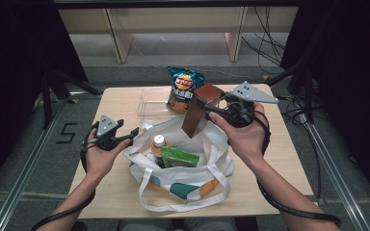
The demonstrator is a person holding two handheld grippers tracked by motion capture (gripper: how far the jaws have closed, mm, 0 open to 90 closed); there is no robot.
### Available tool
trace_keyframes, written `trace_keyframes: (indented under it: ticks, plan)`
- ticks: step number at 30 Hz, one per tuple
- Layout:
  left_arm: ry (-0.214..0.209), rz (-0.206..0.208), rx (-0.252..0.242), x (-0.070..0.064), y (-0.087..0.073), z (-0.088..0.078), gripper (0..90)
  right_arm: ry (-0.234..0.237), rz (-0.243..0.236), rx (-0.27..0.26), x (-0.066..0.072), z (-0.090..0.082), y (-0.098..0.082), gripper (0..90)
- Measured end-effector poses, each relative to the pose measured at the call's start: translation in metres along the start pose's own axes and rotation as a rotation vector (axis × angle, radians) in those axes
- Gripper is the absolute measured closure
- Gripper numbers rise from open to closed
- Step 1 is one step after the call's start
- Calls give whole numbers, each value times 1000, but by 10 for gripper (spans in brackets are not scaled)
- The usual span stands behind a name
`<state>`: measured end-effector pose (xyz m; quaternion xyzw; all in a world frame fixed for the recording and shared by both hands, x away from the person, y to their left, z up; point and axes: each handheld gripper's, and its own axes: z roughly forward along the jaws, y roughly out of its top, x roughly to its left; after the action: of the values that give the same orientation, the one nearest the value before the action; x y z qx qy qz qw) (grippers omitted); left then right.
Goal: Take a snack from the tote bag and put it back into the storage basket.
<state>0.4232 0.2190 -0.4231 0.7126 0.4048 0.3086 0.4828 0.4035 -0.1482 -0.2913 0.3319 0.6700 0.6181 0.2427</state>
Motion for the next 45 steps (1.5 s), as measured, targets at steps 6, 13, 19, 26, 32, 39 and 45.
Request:
trace_keyframes:
  ticks: [6, 13, 19, 26, 32, 39, 45]
  plan:
    - [6, 0, 6, 0, 0, 0, 327, -3, 4, -10, -1, 1, 4, 395]
    - [3, 1, 5, -1, 0, 0, 327, -8, 2, -13, -2, 3, 10, 395]
    - [4, 0, 7, 0, 0, 0, 327, -12, 15, -10, -3, 5, 12, 395]
    - [3, 2, 7, 0, 0, 0, 327, -15, -3, -28, -6, 8, 19, 395]
    - [2, 1, 8, 0, 0, 0, 327, -22, -12, -33, -9, 11, 24, 395]
    - [2, -1, 7, 0, 0, 0, 327, -35, -8, -32, -12, 15, 27, 395]
    - [-1, 1, 5, 0, 0, 0, 327, -41, -14, -38, -14, 19, 30, 395]
